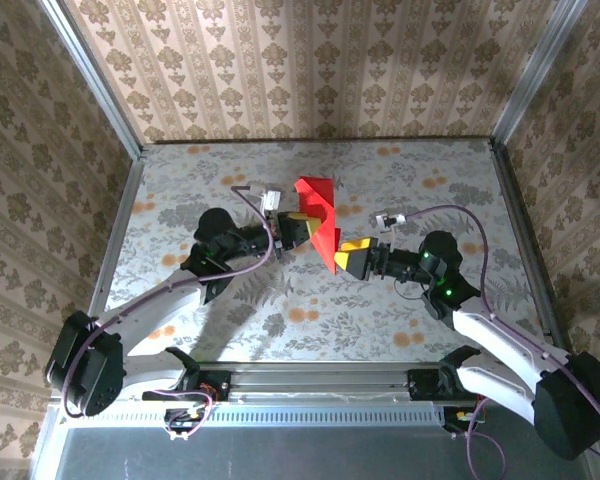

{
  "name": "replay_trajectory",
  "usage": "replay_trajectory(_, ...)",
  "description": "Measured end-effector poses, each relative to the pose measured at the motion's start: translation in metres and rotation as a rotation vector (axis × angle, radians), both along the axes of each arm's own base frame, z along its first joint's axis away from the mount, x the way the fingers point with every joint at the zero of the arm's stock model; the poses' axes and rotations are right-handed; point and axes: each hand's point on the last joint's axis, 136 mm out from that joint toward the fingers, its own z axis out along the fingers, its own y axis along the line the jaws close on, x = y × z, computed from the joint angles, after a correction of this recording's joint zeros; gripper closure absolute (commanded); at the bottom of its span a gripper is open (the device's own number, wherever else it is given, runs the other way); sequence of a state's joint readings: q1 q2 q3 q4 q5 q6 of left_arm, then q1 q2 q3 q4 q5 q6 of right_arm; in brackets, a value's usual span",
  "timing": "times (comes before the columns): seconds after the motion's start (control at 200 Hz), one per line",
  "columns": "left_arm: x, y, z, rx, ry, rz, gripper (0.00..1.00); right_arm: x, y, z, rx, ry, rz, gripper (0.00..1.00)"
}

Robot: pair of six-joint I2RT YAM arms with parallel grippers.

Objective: Fold a paper plane with a square sheet of paper (fold left side to right side)

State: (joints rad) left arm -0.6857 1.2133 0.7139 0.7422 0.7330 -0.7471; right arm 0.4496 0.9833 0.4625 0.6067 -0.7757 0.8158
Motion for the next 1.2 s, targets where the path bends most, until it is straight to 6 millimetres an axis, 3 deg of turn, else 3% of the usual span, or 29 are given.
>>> replay_trajectory(0.13,-0.004,-0.003,-0.002,0.009,-0.001,-0.009,1.0,-0.006,0.011,0.005,0.009,-0.017,0.039,0.0)
replay_trajectory(0.195,-0.004,-0.004,-0.003,0.014,-0.003,-0.011,1.0,-0.009,0.013,0.009,0.018,-0.035,0.049,0.05)
replay_trajectory(0.395,-0.004,-0.005,-0.007,0.028,0.01,-0.005,0.98,-0.008,0.014,0.018,0.018,-0.067,0.043,0.29)
replay_trajectory(0.63,-0.003,-0.005,-0.007,0.026,0.011,0.003,0.95,-0.004,0.013,0.029,0.019,-0.096,0.026,0.47)
replay_trajectory(0.735,-0.002,-0.005,-0.007,0.026,0.011,0.007,0.93,-0.002,0.012,0.028,0.016,-0.096,0.011,0.62)
replay_trajectory(0.995,-0.001,-0.004,-0.007,0.021,0.011,0.015,0.76,0.003,0.01,0.024,0.003,-0.086,-0.014,0.94)
replay_trajectory(1.2,0.009,0.007,-0.019,0.031,0.027,0.066,0.58,0.003,0.008,0.019,-0.019,-0.069,-0.029,0.99)
